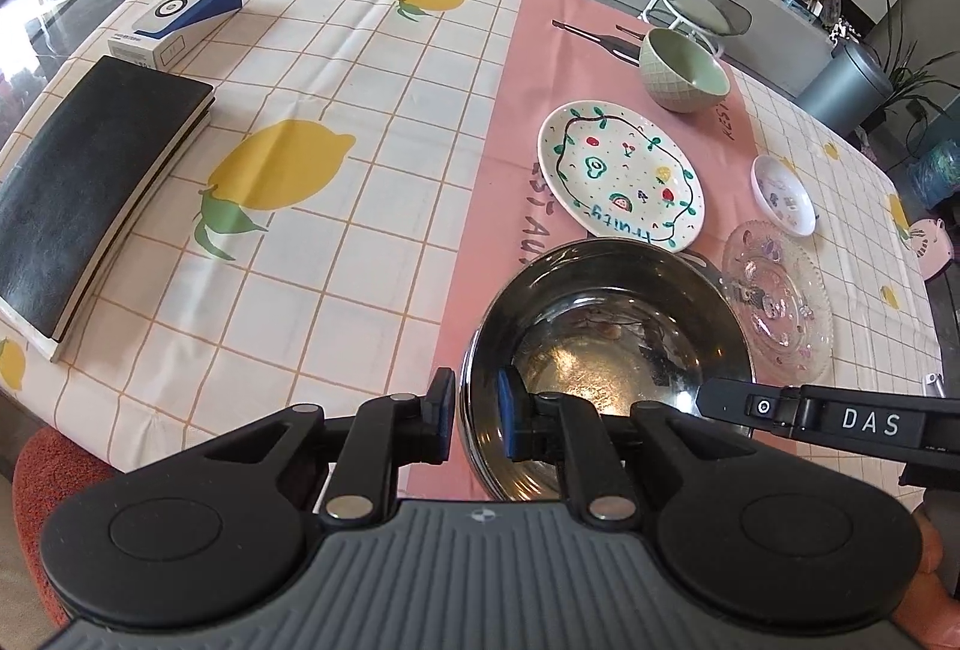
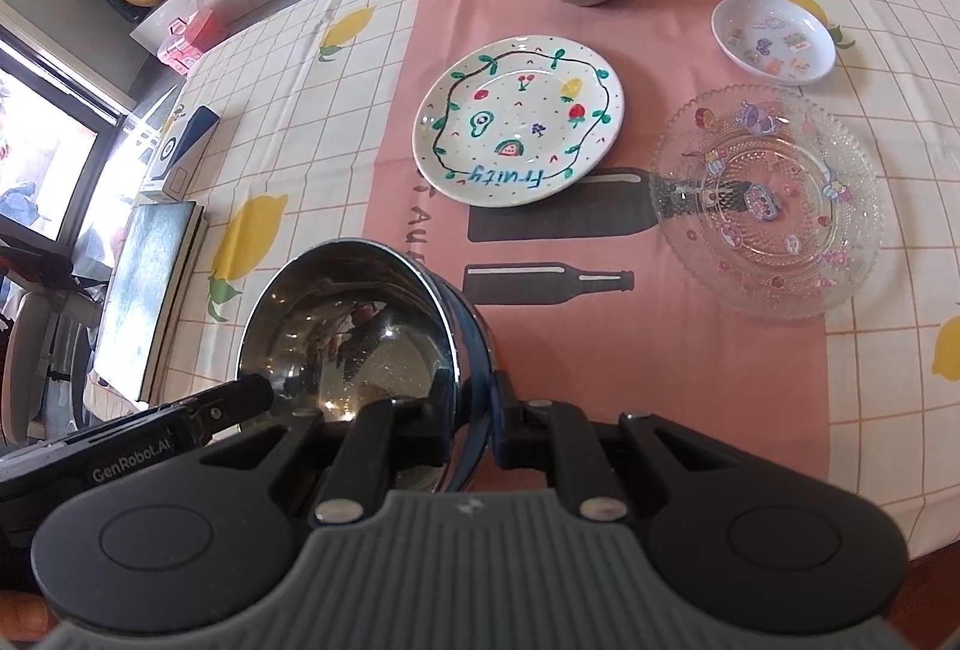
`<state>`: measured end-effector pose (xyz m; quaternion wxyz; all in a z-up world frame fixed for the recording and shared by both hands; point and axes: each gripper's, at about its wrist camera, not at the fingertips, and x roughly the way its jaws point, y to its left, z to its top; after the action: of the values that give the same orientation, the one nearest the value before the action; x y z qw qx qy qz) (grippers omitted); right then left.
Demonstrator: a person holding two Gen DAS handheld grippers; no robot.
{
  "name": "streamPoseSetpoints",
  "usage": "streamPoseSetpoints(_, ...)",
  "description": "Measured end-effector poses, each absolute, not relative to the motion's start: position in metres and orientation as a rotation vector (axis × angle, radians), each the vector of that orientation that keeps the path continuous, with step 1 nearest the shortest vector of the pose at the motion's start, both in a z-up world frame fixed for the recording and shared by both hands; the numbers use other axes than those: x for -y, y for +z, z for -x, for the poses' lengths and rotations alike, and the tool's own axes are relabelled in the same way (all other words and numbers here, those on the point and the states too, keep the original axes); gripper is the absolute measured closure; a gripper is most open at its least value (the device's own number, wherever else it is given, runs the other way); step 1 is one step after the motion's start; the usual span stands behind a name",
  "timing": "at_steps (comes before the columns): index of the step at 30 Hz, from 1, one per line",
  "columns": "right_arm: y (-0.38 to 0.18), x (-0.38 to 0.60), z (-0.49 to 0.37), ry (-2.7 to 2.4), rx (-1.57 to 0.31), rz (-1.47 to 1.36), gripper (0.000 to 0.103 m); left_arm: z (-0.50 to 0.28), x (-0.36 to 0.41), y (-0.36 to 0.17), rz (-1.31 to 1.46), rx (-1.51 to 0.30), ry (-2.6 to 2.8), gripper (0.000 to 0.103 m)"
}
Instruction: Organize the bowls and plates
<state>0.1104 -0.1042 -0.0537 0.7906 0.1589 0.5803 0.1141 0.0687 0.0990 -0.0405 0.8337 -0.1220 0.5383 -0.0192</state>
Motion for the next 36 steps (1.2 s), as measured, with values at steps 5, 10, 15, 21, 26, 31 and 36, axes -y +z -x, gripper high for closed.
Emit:
streamPoseSetpoints(5,-0.046,0.108,-0.109,0.252,-1.223,-0.341,0.089,-0.068,-0.099,-0.043,0.27,-1.141,-0.04,0.087)
streamPoseSetpoints(10,-0.044,0.113,-0.107,0.256,-1.206,-0.356,0.093,-0.067,-0.099,-0.04,0.274,-1.122,-0.04,0.089)
streamPoseSetpoints(15,-0.053,0.113,-0.109,0.248,-1.225,-0.383,0.098,-0.067,-0.101,-0.036,0.278,-1.112,-0.043,0.09)
streamPoseSetpoints(21,-0.051,0.113,-0.108,0.262,-1.215,-0.383,0.094,-0.067,-0.1,-0.029,0.264,-1.107,-0.048,0.088)
streamPoseSetpoints(26,-0.034,0.118,-0.105,0.274,-1.146,-0.359,0.091,-0.069,-0.096,-0.004,0.215,-1.028,-0.082,0.08)
streamPoseSetpoints(31,-0.02,0.131,-0.106,0.265,-1.082,-0.345,0.082,-0.081,-0.083,0.016,0.177,-0.969,-0.146,0.079)
streamPoseSetpoints(36,-0.013,0.153,-0.115,0.223,-1.045,-0.353,0.081,-0.102,-0.066,0.03,0.173,-0.958,-0.203,0.079)
